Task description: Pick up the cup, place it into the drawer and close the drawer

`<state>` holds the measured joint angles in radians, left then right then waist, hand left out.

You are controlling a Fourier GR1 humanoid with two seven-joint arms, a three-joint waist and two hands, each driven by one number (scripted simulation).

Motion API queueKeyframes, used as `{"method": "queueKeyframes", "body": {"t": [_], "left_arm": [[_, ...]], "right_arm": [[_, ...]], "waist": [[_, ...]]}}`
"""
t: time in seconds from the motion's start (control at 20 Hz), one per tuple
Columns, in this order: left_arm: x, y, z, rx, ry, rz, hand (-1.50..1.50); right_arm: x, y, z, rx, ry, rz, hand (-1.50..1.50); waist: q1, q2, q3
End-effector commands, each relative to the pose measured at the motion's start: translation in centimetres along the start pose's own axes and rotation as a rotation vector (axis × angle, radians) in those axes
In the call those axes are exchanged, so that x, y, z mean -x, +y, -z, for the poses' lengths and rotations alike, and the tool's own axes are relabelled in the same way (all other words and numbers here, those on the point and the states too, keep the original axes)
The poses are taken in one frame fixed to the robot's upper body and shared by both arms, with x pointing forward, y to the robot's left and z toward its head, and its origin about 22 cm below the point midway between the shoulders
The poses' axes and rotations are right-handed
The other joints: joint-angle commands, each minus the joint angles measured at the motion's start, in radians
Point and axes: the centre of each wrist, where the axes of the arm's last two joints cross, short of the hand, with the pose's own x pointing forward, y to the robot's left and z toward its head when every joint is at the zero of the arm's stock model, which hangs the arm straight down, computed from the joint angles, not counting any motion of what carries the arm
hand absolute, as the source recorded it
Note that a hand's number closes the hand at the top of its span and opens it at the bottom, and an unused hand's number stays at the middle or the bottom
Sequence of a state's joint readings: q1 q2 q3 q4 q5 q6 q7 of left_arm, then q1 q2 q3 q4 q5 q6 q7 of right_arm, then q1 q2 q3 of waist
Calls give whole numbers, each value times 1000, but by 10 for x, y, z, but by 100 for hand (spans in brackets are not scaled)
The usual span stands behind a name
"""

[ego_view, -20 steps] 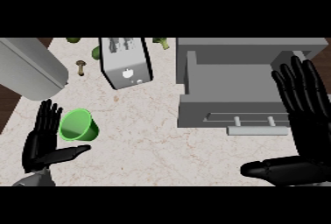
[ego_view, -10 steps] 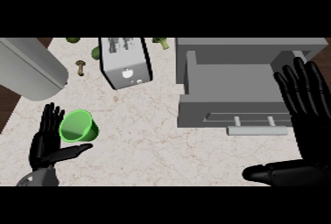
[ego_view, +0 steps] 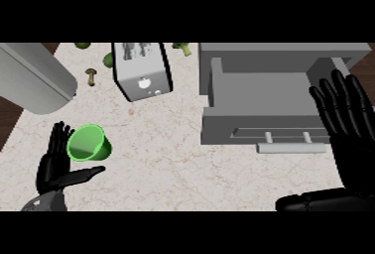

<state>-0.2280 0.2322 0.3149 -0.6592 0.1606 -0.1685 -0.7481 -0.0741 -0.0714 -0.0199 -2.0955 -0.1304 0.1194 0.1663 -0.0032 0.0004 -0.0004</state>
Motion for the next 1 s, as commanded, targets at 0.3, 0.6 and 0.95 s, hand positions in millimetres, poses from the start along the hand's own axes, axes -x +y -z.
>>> {"method": "queueKeyframes", "body": {"t": [0.3,0.6,0.95], "left_arm": [[21,-1,1,32,-22,-38,-150],[9,0,23,18,-13,-91,-150],[19,-19,17,55,-10,-170,-150]], "right_arm": [[-9,12,7,-6,-21,18,-150],[2,-7,-12,-22,-10,7,-150],[-12,-4,17,-14,-3,7,-150]], "waist": [[-6,2,-1],[-8,2,-1],[-6,3,-1]]}}
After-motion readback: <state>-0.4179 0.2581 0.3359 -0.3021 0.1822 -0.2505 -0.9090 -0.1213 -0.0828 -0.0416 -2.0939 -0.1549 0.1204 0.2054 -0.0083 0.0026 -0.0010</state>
